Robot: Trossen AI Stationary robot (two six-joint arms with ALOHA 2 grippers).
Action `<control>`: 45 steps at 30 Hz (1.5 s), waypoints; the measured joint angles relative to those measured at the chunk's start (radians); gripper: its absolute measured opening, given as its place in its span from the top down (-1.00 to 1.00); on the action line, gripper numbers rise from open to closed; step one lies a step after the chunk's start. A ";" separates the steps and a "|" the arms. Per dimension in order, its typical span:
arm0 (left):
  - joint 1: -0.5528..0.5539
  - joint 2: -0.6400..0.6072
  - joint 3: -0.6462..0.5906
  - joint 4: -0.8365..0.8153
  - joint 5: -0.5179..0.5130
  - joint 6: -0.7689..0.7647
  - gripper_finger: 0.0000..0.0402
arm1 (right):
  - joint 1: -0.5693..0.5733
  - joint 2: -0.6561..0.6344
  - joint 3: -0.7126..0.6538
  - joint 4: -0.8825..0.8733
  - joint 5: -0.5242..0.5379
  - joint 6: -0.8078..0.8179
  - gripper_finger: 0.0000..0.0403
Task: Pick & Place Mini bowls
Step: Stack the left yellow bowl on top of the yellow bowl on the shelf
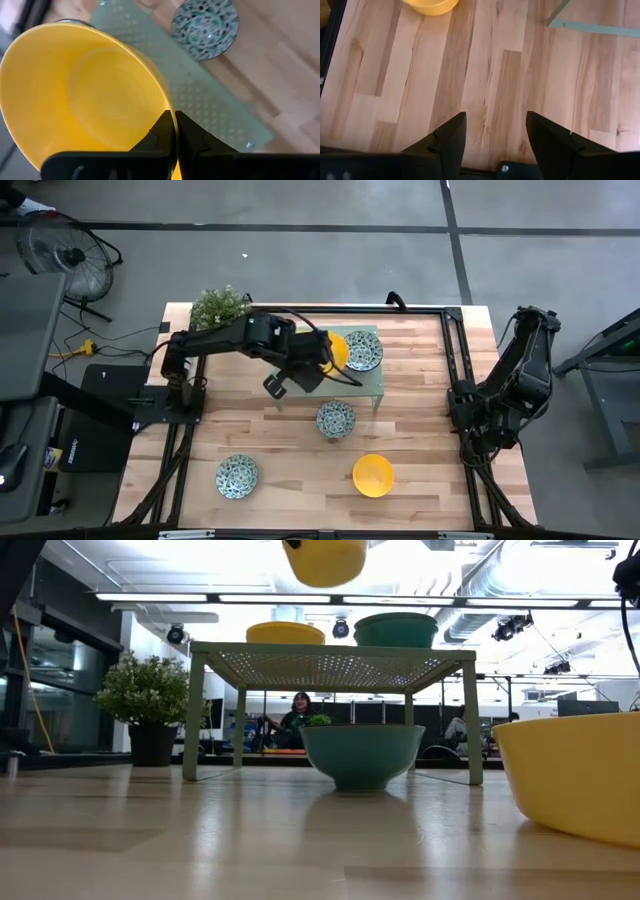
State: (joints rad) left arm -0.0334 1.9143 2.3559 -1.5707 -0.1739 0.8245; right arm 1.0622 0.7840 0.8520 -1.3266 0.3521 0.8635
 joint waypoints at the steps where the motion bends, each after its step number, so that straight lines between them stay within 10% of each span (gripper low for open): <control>1: 0.000 -0.004 0.001 -0.001 -0.020 0.011 1.00 | 0.000 0.000 0.000 0.000 0.008 0.006 0.03; 22: 0.167 -0.194 -0.342 0.005 0.004 0.060 1.00 | -0.001 0.000 0.000 0.007 0.011 0.056 0.03; 45: 0.171 -0.162 -0.393 0.076 -0.004 0.116 1.00 | -0.001 0.000 0.000 0.008 0.021 0.076 0.03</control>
State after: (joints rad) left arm 0.1375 1.7523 1.9629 -1.4950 -0.1778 0.9410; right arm 1.0610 0.7841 0.8520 -1.3190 0.3729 0.9398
